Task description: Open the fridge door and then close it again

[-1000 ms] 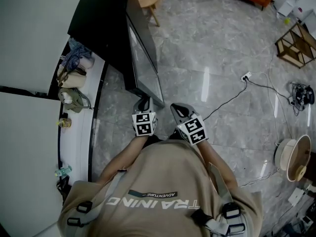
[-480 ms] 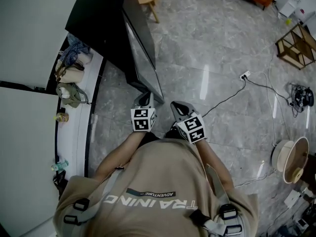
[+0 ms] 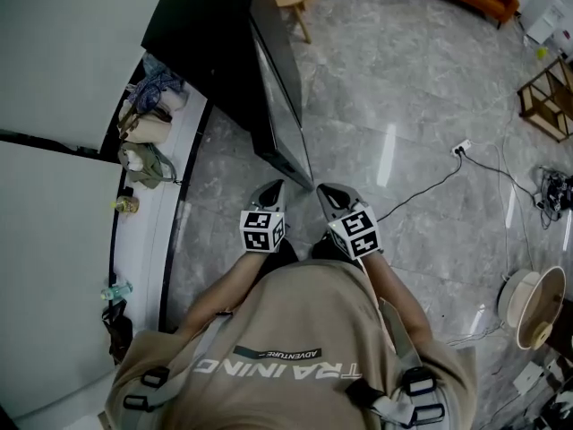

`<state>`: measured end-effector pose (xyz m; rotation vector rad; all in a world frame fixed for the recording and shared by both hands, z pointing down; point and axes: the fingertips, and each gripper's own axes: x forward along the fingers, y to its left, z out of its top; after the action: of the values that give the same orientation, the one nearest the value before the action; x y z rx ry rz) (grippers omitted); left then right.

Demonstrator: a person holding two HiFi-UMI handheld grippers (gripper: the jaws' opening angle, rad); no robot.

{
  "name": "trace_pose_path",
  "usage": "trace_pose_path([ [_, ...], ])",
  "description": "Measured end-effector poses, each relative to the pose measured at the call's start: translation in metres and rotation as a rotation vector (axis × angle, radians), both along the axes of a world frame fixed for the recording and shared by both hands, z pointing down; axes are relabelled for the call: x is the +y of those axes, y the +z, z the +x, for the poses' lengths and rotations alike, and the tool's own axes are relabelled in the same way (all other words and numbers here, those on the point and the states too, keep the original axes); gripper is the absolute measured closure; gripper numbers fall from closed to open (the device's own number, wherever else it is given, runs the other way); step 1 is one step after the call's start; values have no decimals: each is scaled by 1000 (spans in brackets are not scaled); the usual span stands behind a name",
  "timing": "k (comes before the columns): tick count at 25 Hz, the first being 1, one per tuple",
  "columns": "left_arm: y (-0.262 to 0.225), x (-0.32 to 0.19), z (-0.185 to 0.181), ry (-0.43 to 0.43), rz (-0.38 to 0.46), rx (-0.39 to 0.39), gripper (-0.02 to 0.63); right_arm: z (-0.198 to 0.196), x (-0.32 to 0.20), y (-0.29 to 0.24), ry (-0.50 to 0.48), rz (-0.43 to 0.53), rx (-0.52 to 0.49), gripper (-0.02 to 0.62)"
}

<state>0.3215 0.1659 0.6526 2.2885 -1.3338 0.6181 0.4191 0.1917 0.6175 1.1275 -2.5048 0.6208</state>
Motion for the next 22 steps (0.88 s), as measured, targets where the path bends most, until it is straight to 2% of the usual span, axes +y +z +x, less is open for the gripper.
trace_pose_path([
  [5, -3, -3, -41, -62, -1, 13, 606, -26, -26, -17, -48, 50, 26, 600],
  [11, -4, -3, -84, -88, 10, 15, 606, -45, -54, -34, -36, 91, 42, 600],
  [16, -7, -12, -107, -111, 31, 4, 606, -49, -72, -40, -26, 95, 65, 600],
  [22, -4, -9, -127, -151, 29, 26, 606, -56, -82, -52, -35, 127, 94, 600],
])
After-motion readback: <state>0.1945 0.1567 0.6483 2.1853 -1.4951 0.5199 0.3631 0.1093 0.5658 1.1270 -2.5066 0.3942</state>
